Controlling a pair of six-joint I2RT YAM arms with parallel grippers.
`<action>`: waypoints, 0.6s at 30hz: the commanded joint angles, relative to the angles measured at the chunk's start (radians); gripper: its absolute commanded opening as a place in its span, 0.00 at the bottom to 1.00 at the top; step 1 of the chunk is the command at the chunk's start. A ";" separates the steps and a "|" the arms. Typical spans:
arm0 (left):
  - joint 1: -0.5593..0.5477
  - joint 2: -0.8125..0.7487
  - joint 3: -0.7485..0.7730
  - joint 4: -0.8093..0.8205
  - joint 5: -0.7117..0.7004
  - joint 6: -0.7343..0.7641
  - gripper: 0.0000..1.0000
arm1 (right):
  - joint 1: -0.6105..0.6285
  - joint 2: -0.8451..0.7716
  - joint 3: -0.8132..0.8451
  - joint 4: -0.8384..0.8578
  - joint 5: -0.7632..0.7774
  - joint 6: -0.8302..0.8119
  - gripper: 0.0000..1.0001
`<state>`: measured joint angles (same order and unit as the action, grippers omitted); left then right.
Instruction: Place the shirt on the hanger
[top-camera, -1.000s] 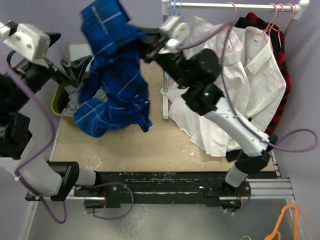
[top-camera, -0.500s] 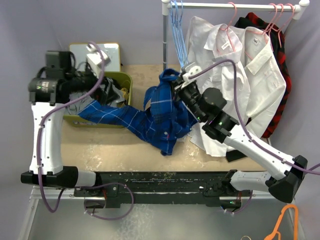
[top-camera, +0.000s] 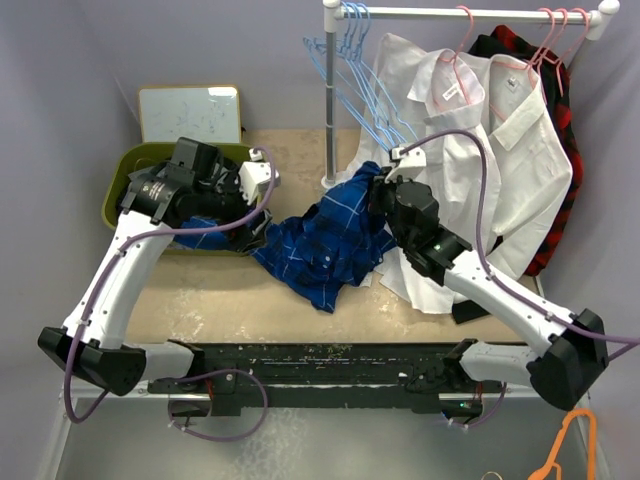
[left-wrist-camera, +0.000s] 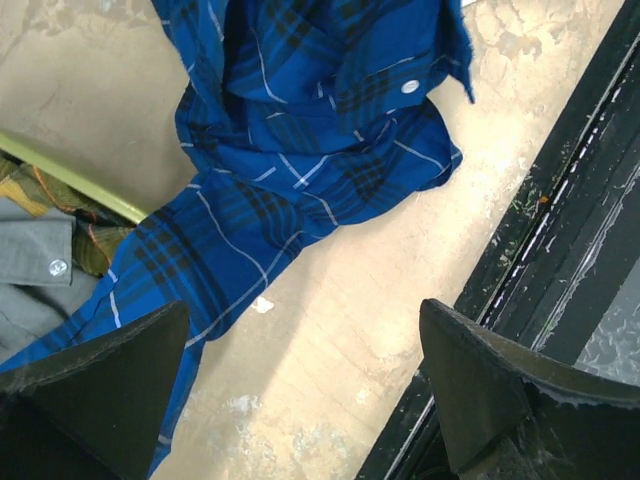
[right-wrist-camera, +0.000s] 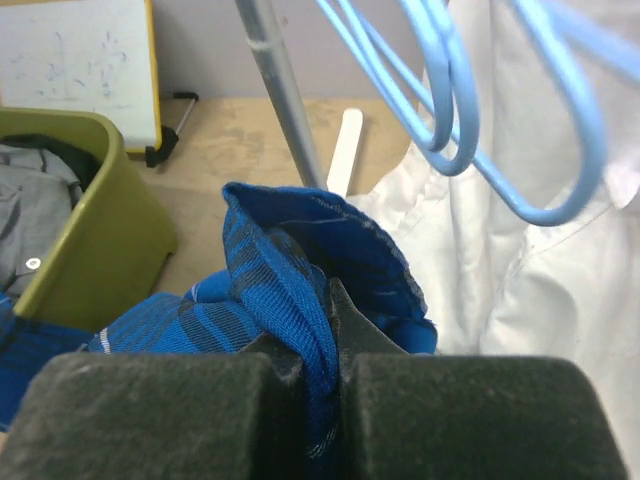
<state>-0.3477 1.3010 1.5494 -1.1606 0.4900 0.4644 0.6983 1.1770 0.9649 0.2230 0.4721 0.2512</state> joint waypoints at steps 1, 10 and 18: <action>-0.044 -0.022 -0.015 0.066 0.041 -0.015 0.99 | -0.014 0.044 0.007 0.050 -0.070 0.096 0.00; -0.122 0.062 0.116 0.191 0.077 -0.109 0.99 | -0.013 0.122 0.180 0.097 -0.369 0.015 0.00; -0.193 0.223 0.176 0.312 0.134 -0.107 0.99 | -0.011 0.138 0.184 0.152 -0.630 0.077 0.00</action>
<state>-0.5156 1.4780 1.6955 -0.9310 0.5404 0.3756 0.6815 1.3193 1.1049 0.2966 -0.0059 0.2977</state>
